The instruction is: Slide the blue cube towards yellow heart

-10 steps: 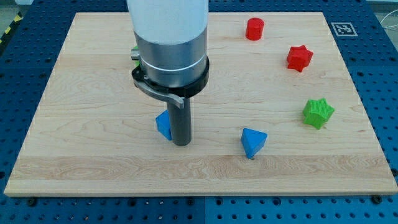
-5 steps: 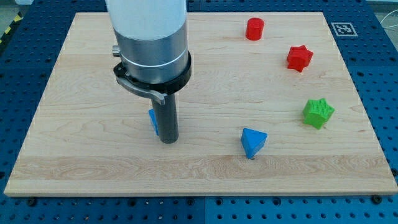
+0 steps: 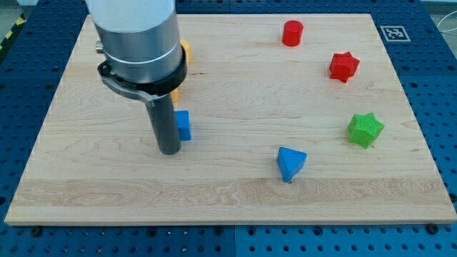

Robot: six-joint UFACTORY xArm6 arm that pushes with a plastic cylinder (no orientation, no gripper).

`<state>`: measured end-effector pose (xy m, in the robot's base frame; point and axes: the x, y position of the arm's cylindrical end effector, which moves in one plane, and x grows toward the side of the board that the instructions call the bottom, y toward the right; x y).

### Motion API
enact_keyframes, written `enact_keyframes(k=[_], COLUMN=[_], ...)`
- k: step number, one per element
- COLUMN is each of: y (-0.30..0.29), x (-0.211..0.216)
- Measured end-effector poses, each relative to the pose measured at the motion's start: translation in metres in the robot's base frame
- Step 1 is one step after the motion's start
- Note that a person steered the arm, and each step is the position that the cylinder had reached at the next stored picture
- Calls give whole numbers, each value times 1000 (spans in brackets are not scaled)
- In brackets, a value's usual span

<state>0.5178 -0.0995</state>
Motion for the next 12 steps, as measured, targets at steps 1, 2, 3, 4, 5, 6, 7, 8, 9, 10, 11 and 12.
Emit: enact_keyframes(k=[1, 2, 3, 4, 5, 6, 7, 8, 9, 10, 11, 12], y=[-14, -15, -7, -6, -7, -9, -9, -9, -9, -7, -7, -8], x=[0, -1, -2, -10, -26, -35, -35, -24, -14, -16, -41, -45])
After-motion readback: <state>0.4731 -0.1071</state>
